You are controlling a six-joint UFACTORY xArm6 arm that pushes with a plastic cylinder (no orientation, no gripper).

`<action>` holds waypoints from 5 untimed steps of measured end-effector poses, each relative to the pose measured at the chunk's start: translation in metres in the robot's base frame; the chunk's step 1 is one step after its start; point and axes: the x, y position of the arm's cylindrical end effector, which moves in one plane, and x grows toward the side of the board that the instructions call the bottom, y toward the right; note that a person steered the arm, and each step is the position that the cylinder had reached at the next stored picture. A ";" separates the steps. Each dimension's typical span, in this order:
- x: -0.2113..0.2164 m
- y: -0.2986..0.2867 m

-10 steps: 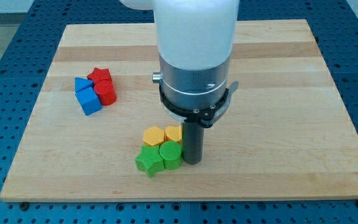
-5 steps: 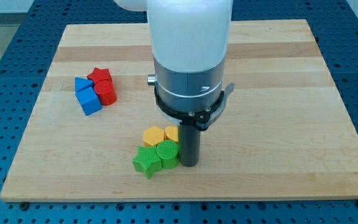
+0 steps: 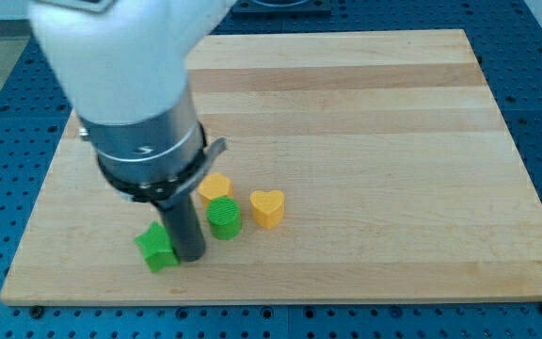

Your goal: Put the green star at the bottom left of the board

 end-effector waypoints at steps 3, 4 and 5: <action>0.000 -0.084; 0.000 -0.103; 0.000 -0.104</action>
